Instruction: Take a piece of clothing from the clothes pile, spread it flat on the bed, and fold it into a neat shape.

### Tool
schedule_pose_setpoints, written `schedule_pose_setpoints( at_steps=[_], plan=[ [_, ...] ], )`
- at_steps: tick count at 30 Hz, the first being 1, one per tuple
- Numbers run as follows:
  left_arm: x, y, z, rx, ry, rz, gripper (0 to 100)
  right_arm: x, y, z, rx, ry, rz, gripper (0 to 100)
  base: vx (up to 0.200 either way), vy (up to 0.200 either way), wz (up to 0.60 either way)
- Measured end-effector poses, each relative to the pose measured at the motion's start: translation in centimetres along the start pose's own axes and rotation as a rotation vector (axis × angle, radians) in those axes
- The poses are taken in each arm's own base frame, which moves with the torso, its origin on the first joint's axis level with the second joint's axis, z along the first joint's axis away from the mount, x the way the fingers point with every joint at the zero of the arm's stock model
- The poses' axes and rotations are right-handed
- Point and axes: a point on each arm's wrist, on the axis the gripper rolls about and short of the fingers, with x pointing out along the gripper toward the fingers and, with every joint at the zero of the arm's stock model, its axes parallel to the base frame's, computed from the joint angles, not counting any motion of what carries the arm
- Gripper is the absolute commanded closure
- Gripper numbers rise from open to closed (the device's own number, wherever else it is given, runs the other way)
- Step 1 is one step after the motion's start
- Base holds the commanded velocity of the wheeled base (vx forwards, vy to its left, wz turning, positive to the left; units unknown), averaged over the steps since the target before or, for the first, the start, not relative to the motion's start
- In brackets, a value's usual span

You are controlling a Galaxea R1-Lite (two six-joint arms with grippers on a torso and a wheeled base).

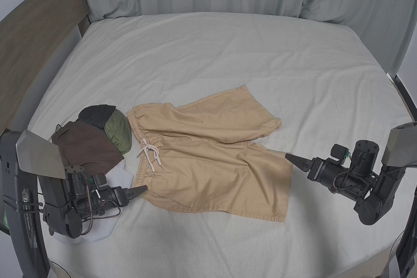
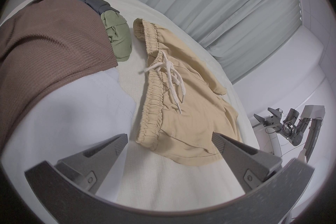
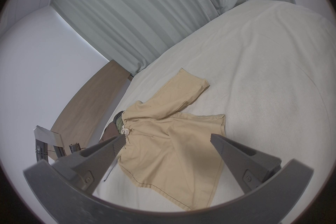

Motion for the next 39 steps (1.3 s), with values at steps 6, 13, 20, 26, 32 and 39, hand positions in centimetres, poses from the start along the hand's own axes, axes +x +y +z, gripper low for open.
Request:
schedule_pose_setpoints(
  at_steps=[6, 13, 20, 26, 32, 39],
  plan=[
    [0.7, 0.5, -0.2, -0.011, -0.013, 0.039, 0, 0.0, 0.0, 0.0, 0.0, 0.001, 0.001, 0, 0.0, 0.0, 0.0],
    [1.5, 0.1, -0.3, -0.077, -0.021, 0.044, 0, 0.0, 0.1, 0.0, 0.0, 0.0, 0.002, 0, 0.0, 0.0, 0.0],
    [2.1, -0.1, -0.5, -0.076, -0.017, 0.04, 0, 0.0, 0.0, 0.0, 0.0, -0.002, 0.001, 0, 0.0, 0.0, 0.0],
    [2.4, 0.1, -0.6, -0.074, -0.022, 0.051, 0, 0.0, 0.0, 0.0, 0.0, -0.001, 0.002, 0, 0.0, 0.0, 0.0],
    [2.9, 0.4, -0.4, -0.069, -0.047, 0.078, 100, 0.0, 0.1, 0.0, 0.0, -0.001, 0.002, 0, 0.0, 0.0, 0.0],
    [3.1, 0.6, -0.3, -0.069, -0.053, 0.085, 100, 0.0, 0.1, 0.0, -0.001, 0.0, 0.002, 0, 0.0, 0.0, 0.0]
  ],
)
